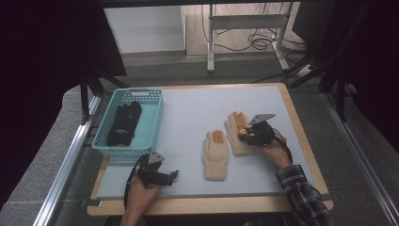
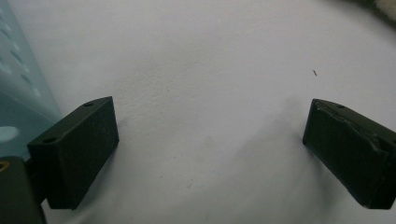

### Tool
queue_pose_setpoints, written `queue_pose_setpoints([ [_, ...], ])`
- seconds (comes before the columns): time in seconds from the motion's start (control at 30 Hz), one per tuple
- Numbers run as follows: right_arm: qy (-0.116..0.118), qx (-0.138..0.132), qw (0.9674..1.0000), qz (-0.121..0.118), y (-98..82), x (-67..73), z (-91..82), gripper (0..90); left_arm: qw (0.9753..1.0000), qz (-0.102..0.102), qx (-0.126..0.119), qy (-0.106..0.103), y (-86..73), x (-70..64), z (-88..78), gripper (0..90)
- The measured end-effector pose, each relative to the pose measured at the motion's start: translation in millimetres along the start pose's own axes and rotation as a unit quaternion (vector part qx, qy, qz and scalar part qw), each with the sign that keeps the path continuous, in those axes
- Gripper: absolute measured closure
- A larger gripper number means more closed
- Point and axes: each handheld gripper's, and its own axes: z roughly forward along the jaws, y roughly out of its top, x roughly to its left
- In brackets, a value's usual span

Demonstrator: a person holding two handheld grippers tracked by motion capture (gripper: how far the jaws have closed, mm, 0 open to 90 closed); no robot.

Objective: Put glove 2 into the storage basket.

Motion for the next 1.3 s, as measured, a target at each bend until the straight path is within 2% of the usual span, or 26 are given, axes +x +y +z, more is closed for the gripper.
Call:
queue_pose_setpoints([
  [0.07, -0.008, -0.001, 0.9998, 0.017, 0.0, 2.0, -4.1, 61.4, 1.0000, 0.000, 0.000, 0.000, 0.0, 0.0, 0.0, 3.8],
  [0.17, -0.014, -0.003, 0.9997, 0.022, 0.8, 4.0, -8.0, 61.7, 1.0000, 0.000, 0.000, 0.000, 0.0, 0.0, 0.0, 3.8],
  [0.23, -0.015, -0.019, 0.9991, 0.034, 5.5, 8.8, -19.1, 61.6, 1.0000, 0.000, 0.000, 0.000, 0.0, 0.0, 0.0, 3.8],
  [0.3, -0.016, -0.021, 0.9990, 0.036, 7.3, 10.4, -22.3, 61.6, 1.0000, 0.000, 0.000, 0.000, 0.0, 0.0, 0.0, 3.8],
  [0.43, -0.019, -0.041, 0.9982, 0.041, 20.3, 24.7, -44.4, 61.6, 1.0000, 0.000, 0.000, 0.000, 0.0, -0.1, 0.0, 3.8],
  [0.53, -0.014, -0.058, 0.9970, 0.050, 27.2, 34.4, -59.2, 61.5, 1.0000, 0.000, 0.000, 0.000, -0.1, 0.0, 0.0, 3.8],
  [0.57, -0.014, -0.058, 0.9970, 0.050, 27.2, 34.4, -59.2, 61.5, 1.0000, 0.000, 0.000, 0.000, -0.1, 0.0, 0.0, 3.8],
  [0.6, -0.004, -0.072, 0.9954, 0.063, 31.4, 41.1, -70.3, 61.4, 1.0000, 0.000, 0.000, 0.000, -0.1, -0.1, 0.0, 3.8],
  [0.67, 0.004, -0.080, 0.9944, 0.070, 34.2, 47.4, -77.7, 61.4, 1.0000, 0.001, 0.000, 0.000, -0.1, 0.1, 0.0, 3.8],
  [0.73, 0.010, -0.084, 0.9939, 0.070, 36.9, 57.3, -83.9, 61.2, 1.0000, 0.000, -0.001, 0.000, -0.1, 0.0, 0.0, 3.8],
  [0.77, 0.010, -0.084, 0.9939, 0.070, 36.9, 57.3, -83.9, 61.2, 1.0000, -0.001, -0.002, 0.001, -0.1, -0.2, 0.2, 3.8],
  [0.83, 0.017, -0.085, 0.9939, 0.068, 38.9, 70.5, -87.0, 61.1, 1.0000, 0.001, 0.000, 0.001, -0.1, 0.0, 0.0, 3.8],
  [0.97, 0.035, -0.080, 0.9941, 0.065, 39.4, 94.6, -81.6, 60.9, 1.0000, -0.003, -0.003, 0.001, -0.2, -0.5, 0.3, 3.8],
  [1.07, 0.045, -0.069, 0.9945, 0.064, 37.8, 113.8, -66.0, 60.8, 1.0000, -0.003, -0.004, 0.002, -0.2, -0.6, 0.3, 3.9],
  [1.13, 0.045, -0.068, 0.9946, 0.065, 37.4, 116.5, -62.6, 60.8, 1.0000, -0.003, -0.004, 0.002, -0.3, -0.7, 0.2, 3.9],
  [1.2, 0.044, -0.067, 0.9943, 0.071, 35.2, 123.9, -48.8, 60.8, 1.0000, -0.003, -0.004, 0.002, -0.4, -0.7, 0.1, 3.9],
  [1.3, 0.041, -0.063, 0.9943, 0.076, 33.0, 127.7, -39.7, 60.8, 1.0000, -0.001, -0.001, 0.002, -0.4, -0.5, -0.3, 4.0],
])
